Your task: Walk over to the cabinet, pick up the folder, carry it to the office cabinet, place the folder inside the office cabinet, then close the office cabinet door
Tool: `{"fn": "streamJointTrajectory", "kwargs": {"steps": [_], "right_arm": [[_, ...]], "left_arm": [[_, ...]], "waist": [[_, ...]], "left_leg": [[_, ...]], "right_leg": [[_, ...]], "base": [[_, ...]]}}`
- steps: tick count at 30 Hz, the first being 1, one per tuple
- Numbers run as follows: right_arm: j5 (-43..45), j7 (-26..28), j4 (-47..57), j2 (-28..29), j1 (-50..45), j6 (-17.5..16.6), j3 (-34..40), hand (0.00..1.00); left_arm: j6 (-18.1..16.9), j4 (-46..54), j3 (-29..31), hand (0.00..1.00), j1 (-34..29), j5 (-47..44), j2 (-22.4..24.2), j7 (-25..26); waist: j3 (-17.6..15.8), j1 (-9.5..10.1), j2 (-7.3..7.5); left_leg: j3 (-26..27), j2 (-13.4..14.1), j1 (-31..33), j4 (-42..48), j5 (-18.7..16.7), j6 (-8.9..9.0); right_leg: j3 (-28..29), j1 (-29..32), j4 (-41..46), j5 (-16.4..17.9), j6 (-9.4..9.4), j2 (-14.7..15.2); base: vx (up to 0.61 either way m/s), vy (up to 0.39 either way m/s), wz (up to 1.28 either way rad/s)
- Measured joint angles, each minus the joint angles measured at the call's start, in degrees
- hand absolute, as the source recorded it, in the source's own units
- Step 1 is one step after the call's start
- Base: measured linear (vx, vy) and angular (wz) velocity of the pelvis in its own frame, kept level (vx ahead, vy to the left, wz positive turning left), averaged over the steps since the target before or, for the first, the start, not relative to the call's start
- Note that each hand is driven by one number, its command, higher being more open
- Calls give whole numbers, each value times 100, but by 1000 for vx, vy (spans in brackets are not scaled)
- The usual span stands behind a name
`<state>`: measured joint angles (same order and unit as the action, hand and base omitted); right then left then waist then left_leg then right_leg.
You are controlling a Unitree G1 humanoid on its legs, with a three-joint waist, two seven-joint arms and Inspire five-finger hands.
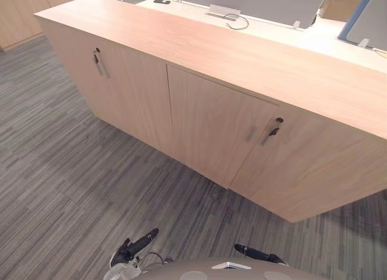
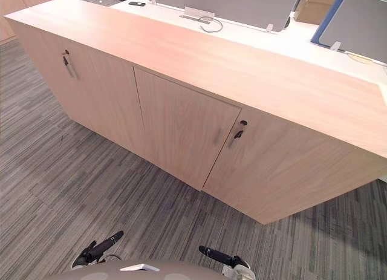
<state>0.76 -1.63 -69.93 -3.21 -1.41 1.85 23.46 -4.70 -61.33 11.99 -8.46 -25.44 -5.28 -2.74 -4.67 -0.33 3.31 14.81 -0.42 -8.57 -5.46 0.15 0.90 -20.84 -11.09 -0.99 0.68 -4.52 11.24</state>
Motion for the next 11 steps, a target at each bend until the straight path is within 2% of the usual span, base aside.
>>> {"fn": "streamJointTrajectory", "kwargs": {"steps": [4,8,11], "right_arm": [[-36,29,14,-38,-23,7,-149,100],[-41,39,17,-69,-51,12,-151,100],[-39,36,17,-108,-68,12,-149,100]], "left_arm": [[13,-16,-244,100,20,-109,-34,-303],[16,-120,-258,100,25,-103,-44,-364],[31,-141,-224,100,22,-102,-17,-359]], "waist": [[10,-39,-20],[11,-137,-76],[9,-135,-138]], "left_leg": [[114,6,-11,-1,19,-6],[112,16,6,-2,6,39],[114,33,10,-2,10,47]], "right_leg": [[57,16,2,-22,-18,-2],[61,41,17,-32,-35,-5],[71,75,70,-32,-35,-12]], "base": [[-84,-39,-16],[-73,-31,-1],[-56,-22,-2]]}}
